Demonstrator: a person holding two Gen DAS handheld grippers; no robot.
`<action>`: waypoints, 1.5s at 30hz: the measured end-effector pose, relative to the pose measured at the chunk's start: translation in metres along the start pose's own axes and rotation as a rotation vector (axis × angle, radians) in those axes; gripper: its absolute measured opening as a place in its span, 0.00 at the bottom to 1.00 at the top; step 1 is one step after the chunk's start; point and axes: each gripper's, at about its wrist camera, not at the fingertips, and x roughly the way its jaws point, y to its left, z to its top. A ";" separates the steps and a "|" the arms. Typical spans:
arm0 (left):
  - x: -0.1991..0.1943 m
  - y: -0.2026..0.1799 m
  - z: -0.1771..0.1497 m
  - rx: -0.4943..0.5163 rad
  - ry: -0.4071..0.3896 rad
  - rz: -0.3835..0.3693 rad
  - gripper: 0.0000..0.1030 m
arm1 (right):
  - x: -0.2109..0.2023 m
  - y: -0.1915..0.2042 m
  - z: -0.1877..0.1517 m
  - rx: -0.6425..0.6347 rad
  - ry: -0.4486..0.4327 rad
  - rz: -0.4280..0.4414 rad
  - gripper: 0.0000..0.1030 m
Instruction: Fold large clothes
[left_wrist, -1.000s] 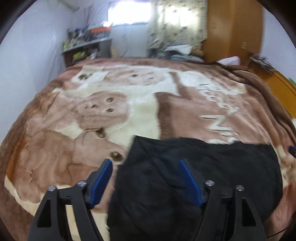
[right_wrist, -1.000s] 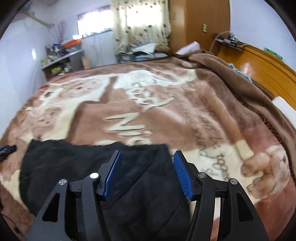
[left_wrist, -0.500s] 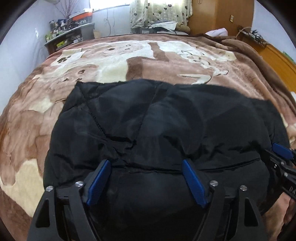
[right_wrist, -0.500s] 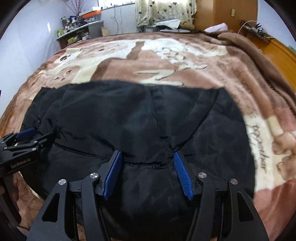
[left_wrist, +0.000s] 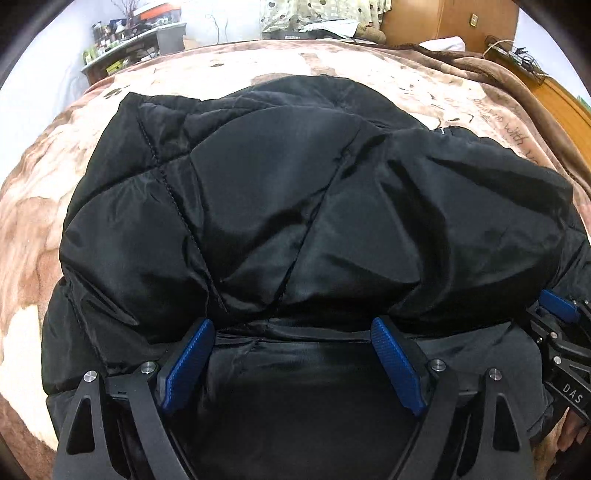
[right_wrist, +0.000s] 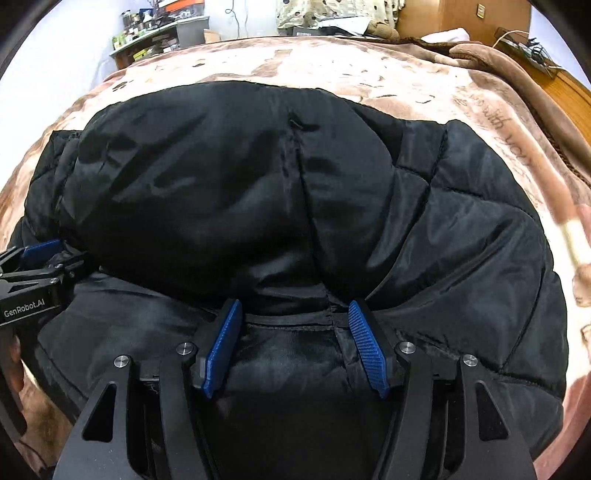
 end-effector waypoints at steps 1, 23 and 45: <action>-0.001 0.000 0.001 -0.003 0.005 -0.003 0.84 | -0.001 0.000 0.000 0.004 0.002 0.002 0.59; -0.020 0.066 0.010 -0.023 0.008 0.110 0.78 | -0.031 -0.079 -0.001 0.117 0.027 -0.034 0.58; -0.056 0.088 0.005 -0.003 -0.029 0.176 0.78 | -0.087 -0.088 -0.003 0.078 -0.008 -0.123 0.58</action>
